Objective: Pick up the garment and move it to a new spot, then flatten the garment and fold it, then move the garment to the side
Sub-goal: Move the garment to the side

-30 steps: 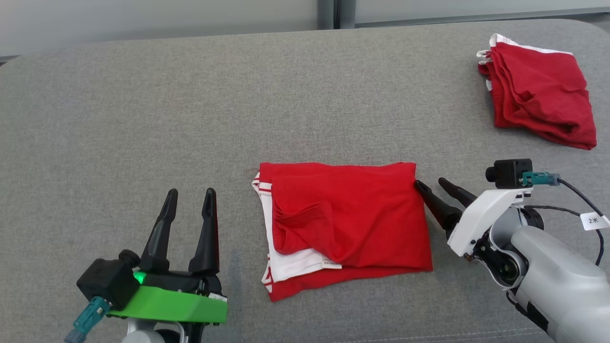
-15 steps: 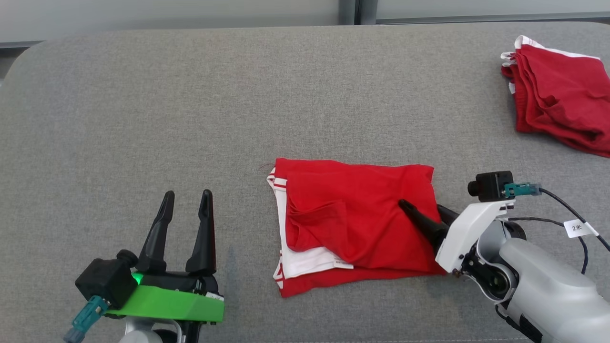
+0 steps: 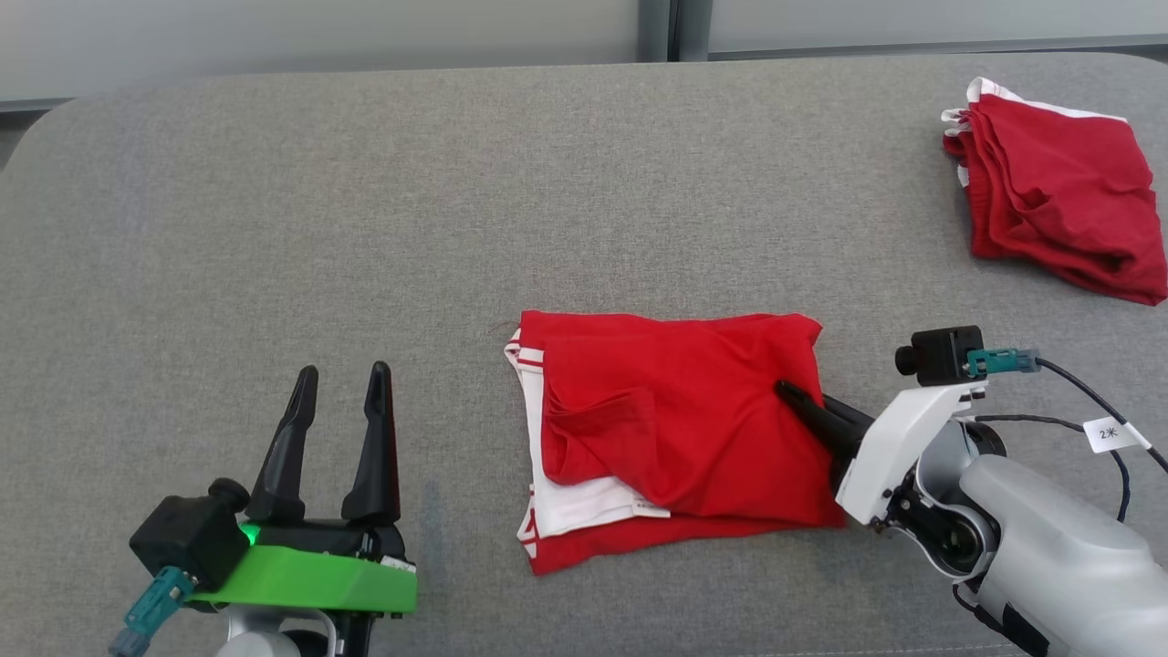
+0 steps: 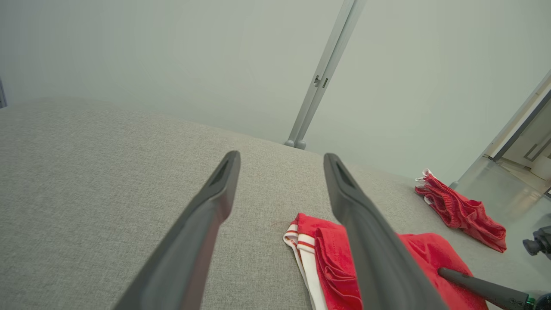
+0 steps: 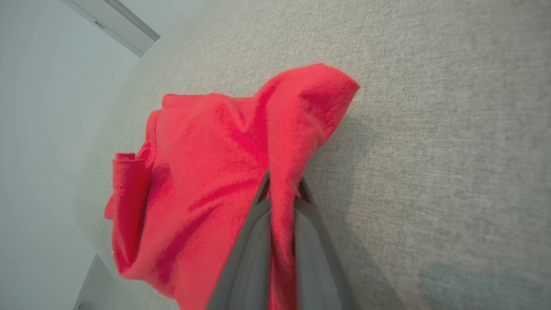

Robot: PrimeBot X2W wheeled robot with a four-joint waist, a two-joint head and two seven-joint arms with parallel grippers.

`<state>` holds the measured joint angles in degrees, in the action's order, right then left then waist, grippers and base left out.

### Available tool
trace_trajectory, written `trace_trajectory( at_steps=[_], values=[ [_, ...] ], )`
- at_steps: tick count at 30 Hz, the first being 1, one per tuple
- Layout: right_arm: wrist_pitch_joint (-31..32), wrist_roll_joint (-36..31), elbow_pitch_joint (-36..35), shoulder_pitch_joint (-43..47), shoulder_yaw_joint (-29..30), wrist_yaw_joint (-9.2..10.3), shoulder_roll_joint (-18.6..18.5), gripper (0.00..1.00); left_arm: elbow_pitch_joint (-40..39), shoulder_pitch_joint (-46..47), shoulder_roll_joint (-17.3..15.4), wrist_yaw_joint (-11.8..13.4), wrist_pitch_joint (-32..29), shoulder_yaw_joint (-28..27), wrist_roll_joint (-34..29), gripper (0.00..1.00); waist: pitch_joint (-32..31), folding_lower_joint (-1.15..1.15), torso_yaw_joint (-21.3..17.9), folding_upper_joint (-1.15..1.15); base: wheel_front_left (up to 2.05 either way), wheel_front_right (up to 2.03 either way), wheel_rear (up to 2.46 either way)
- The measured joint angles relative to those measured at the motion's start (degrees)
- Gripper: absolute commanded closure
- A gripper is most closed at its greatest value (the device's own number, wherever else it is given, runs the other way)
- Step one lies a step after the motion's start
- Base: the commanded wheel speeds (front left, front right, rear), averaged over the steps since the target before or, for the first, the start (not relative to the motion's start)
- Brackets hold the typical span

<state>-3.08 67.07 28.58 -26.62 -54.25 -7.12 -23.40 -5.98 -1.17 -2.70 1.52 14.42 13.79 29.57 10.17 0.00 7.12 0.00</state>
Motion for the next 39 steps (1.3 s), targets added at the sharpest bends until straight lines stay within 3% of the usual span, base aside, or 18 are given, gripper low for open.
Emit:
trace_trajectory(
  at_steps=[4, 15, 31, 39],
  values=[
    [0.09, -0.20, -0.58, -0.66, -0.88, 0.00, -0.91, 1.00, 0.08, -0.04, -0.01, 0.00, 0.00, -0.45, 0.00, 0.00, -0.62, 0.00, -0.66, 0.00, 0.00, 0.00, 0.00],
    [2.22, -3.30, -0.74, -7.58, -0.44, -0.01, -9.18, 1.00, 0.07, -0.08, 0.00, 0.00, 0.00, -0.30, 0.00, 0.00, -1.51, 0.00, -1.98, 0.00, 0.00, 0.00, 0.00],
    [6.08, -5.05, -2.21, -17.66, 1.64, 0.01, -13.83, 1.00, -0.18, -0.12, 0.00, 0.27, 0.00, -0.57, 0.08, 0.00, -1.45, 0.00, -2.74, 0.00, 0.00, 0.00, 0.00],
    [10.78, -5.04, -1.85, -23.95, 2.89, 1.24, -15.45, 1.00, -0.34, -0.12, -0.01, 0.33, 0.00, -0.63, 0.08, 0.00, -1.01, 0.00, -3.32, 0.00, 0.00, 0.00, 0.00]
  ],
)
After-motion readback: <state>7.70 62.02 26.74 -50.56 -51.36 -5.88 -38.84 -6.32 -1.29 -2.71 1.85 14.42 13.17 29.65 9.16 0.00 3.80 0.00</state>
